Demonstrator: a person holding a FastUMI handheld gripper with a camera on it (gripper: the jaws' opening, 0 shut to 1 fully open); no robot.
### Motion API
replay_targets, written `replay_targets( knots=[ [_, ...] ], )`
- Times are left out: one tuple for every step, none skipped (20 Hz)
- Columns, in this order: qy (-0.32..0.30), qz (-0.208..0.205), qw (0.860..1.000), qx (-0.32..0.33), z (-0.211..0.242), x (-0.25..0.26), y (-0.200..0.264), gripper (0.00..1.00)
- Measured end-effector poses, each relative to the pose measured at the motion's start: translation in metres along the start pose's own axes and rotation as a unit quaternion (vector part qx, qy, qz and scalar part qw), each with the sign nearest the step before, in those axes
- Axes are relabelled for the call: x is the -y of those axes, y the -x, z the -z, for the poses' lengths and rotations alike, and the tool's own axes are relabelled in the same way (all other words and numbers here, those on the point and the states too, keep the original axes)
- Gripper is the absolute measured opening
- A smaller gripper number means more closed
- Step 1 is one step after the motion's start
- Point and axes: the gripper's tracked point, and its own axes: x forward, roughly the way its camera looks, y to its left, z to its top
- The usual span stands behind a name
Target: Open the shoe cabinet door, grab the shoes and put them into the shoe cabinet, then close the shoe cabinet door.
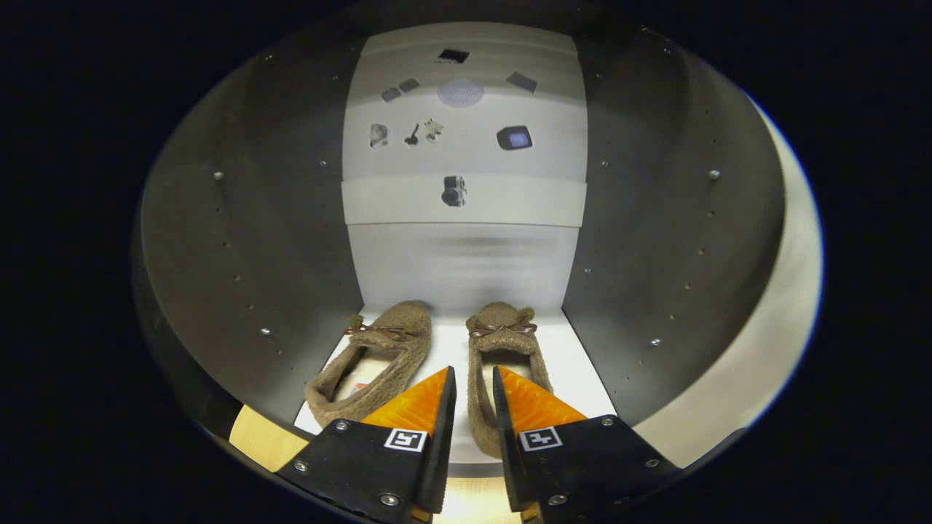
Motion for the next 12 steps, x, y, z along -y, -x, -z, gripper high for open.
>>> replay_targets(
  knots=[
    [0.0,0.001,1.0,0.009,-0.003,-0.002,0.014,0.32],
    [-0.001,0.004,1.0,0.02,-0.005,-0.003,0.029,0.33],
    [-0.002,0.006,1.0,0.029,-0.008,-0.004,0.045,0.34],
    [-0.005,0.005,0.999,0.036,-0.009,-0.007,0.063,0.36],
    [-0.009,0.006,0.999,0.044,-0.009,-0.009,0.079,0.36],
    [-0.013,0.005,0.999,0.05,-0.009,-0.011,0.097,0.37],
    [-0.016,0.007,0.998,0.056,-0.009,-0.013,0.113,0.37],
    [-0.016,0.01,0.998,0.063,-0.009,-0.014,0.129,0.37],
    [-0.014,0.013,0.997,0.068,-0.008,-0.015,0.144,0.37],
    [-0.014,0.018,0.997,0.073,-0.007,-0.014,0.161,0.37],
    [-0.015,0.02,0.997,0.078,-0.006,-0.015,0.176,0.37],
    [-0.017,0.022,0.996,0.081,-0.004,-0.015,0.19,0.39]
  ],
)
